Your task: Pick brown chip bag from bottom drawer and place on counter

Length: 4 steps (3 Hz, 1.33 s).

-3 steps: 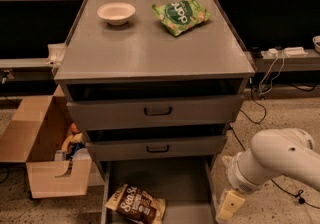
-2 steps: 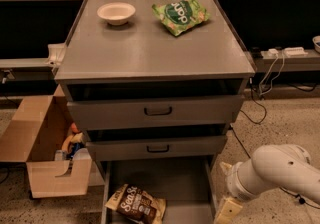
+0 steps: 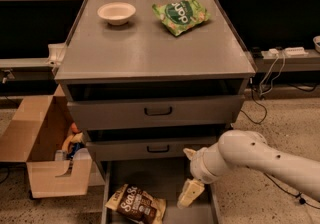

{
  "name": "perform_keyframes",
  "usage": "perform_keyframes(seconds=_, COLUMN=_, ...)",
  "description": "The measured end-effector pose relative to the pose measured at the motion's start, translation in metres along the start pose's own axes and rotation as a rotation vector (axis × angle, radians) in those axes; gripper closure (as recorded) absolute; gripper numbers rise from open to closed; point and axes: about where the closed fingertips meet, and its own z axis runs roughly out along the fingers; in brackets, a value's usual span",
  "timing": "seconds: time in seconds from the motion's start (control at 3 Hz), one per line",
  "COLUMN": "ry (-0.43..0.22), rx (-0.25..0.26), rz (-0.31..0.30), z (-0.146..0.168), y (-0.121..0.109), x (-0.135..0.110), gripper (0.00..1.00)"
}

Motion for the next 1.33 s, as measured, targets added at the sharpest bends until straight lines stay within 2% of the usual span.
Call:
perform_keyframes(seconds=0.33, ry=-0.077, rx=-0.083, rz=-0.006, z=0.051, y=-0.002, x=-0.021, gripper=0.0)
perform_keyframes(seconds=1.0, ry=-0.078, rx=-0.087, rz=0.004, z=0.063, y=-0.007, x=-0.017, gripper=0.0)
perform_keyframes(seconds=1.33, ry=-0.049, rx=-0.028, rz=-0.055, z=0.124, y=-0.075, x=0.046, gripper=0.0)
